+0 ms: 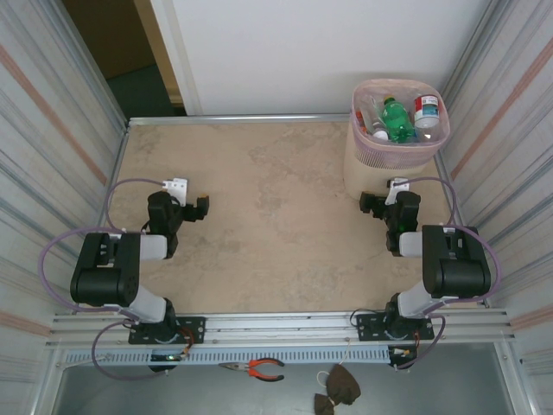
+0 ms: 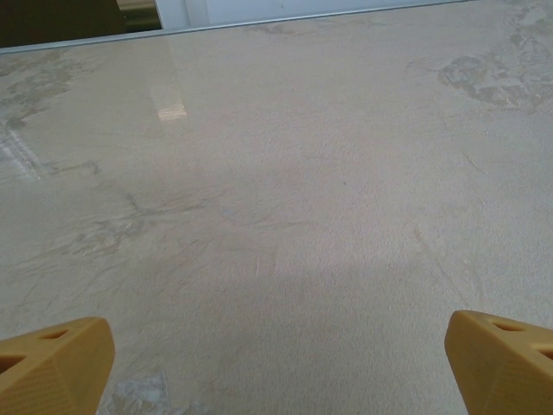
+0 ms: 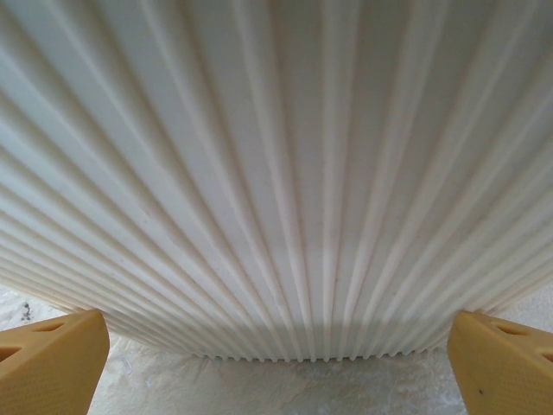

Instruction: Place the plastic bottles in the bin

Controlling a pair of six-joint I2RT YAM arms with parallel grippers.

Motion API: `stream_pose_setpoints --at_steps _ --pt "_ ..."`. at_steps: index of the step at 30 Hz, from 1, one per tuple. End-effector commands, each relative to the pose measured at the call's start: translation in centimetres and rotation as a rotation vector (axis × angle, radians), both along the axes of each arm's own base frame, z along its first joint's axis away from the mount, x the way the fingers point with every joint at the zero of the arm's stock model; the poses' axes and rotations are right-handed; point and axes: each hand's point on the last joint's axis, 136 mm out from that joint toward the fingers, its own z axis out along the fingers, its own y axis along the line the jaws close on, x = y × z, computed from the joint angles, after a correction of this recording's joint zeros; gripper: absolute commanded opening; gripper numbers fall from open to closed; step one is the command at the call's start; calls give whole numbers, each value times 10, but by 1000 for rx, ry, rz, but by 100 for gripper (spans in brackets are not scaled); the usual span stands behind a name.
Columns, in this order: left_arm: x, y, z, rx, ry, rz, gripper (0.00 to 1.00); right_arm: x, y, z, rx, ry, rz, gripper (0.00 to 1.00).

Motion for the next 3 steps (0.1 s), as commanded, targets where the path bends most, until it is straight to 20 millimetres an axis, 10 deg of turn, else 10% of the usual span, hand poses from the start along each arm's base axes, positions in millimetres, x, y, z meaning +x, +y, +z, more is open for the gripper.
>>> stream_pose_setpoints --at_steps 1,3 --pt "4 5 5 -10 -14 22 99 8 -1 7 -7 -17 6 99" --pt "4 5 5 -10 -13 22 99 7 -2 8 -6 -20 6 99"
